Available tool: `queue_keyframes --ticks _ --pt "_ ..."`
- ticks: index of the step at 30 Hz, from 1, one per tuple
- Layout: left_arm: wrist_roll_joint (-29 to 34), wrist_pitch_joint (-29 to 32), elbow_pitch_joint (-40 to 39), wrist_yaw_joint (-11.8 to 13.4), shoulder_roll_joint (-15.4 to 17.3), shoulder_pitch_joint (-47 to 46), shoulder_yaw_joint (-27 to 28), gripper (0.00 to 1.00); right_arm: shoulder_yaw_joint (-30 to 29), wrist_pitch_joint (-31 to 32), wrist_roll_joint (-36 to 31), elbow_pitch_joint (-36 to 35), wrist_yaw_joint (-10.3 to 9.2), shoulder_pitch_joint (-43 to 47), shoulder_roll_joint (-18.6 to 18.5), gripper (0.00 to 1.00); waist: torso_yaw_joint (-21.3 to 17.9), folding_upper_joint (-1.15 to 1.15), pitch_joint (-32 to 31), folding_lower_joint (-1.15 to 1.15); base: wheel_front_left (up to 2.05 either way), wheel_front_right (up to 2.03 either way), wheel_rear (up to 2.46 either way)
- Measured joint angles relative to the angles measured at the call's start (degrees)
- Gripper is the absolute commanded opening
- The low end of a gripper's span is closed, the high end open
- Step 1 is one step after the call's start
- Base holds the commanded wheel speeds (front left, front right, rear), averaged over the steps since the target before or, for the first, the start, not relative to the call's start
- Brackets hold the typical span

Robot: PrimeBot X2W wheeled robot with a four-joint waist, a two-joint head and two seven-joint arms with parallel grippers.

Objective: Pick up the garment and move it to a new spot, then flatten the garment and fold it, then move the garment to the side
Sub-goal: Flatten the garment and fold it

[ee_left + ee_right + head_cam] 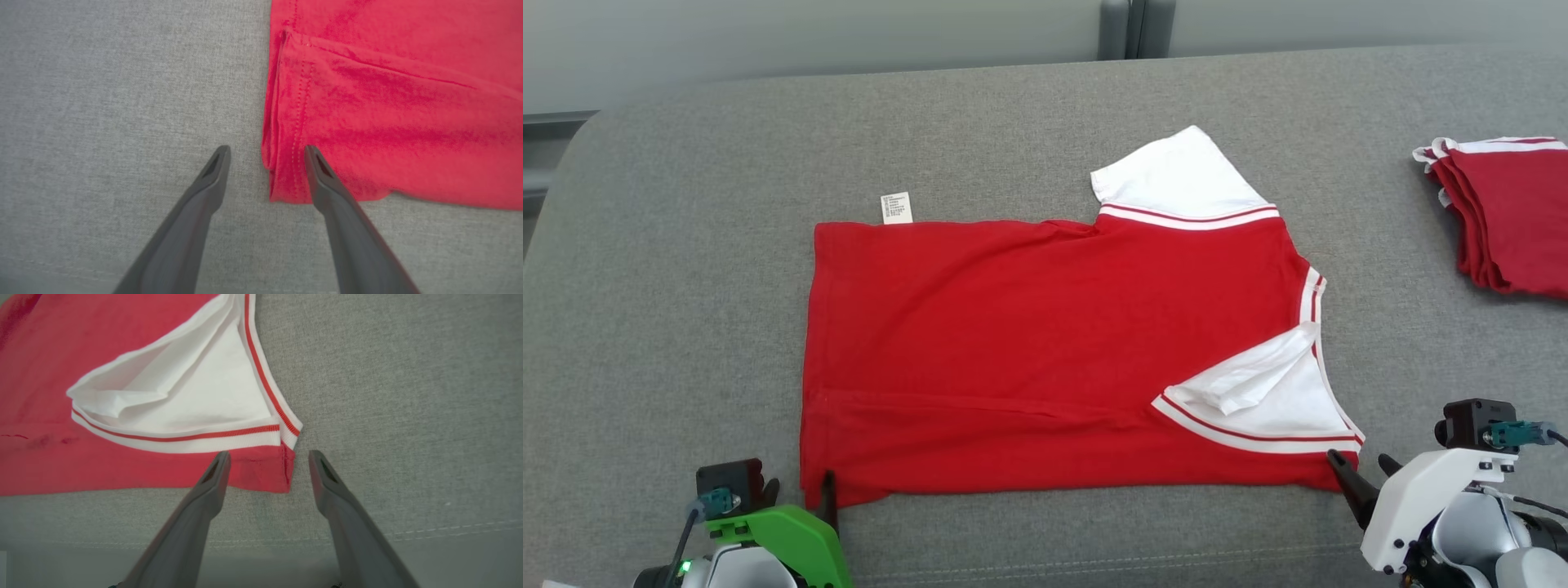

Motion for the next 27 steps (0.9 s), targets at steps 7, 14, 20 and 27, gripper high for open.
queue_keyframes --ticks 7,14,20,27 --pt "-0.35 -7.31 0.37 -1.44 -0.36 0.63 1.52 1.00 -0.76 -5.77 -0.11 -0.38 -0.01 -0.70 0.36 1.00 0.77 0.00 -1.10 0.00 0.00 0.00 0.00" --pt "-0.48 -18.46 -0.29 -4.28 -2.10 0.54 4.07 1.00 -0.65 -15.15 0.85 -0.92 -0.01 -1.72 0.79 1.00 2.12 0.00 -3.42 0.00 0.00 0.00 0.00" --pt "-0.23 -20.96 -3.74 -7.86 -4.24 0.73 6.86 1.00 0.73 -24.88 1.09 1.19 -0.01 -2.76 0.88 1.00 3.19 0.00 -5.99 0.00 0.00 0.00 0.00" --pt "3.77 -21.24 -11.36 -10.54 -9.96 4.77 16.75 1.00 3.88 -35.75 3.02 5.87 -0.02 -4.09 0.91 1.00 4.53 0.00 -9.31 0.00 0.00 0.00 0.00"
